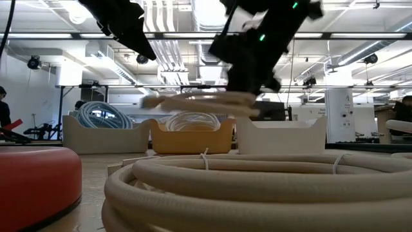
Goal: Sort HDMI cables
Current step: Put the top light brown HDMI cable into the white bin
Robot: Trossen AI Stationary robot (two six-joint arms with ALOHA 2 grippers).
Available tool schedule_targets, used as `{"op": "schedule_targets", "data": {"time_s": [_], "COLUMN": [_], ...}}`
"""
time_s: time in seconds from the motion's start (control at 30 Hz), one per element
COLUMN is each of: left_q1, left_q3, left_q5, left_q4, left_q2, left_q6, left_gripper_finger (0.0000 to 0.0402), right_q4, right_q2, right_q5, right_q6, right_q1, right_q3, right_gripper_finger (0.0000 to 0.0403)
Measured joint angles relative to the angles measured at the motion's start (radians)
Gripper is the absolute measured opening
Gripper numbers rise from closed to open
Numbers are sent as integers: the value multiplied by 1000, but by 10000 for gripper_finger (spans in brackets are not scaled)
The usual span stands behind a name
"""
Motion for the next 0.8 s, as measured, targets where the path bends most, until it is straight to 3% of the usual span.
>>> {"op": "schedule_targets", "data": {"time_s": [0.27,0.37,0.57,0.8], "left_q1": [0,0,0,0], "left_q3": [0,0,0,0], "left_q5": [3,3,2,-4], "left_q4": [10,11,21,36], "left_q2": [0,0,0,0], "left_q6": [-2,-2,-2,-1], "left_gripper_finger": [177,177,177,177], "right_q4": [-318,-357,-332,-182], "right_q2": [-228,-298,-374,-367], "right_q5": [423,548,691,731], "right_q6": [165,245,298,367], "right_q1": [1,-10,-56,-144], "right_q3": [-58,-118,-279,-456], "right_gripper_finger": [39,41,42,44]}}
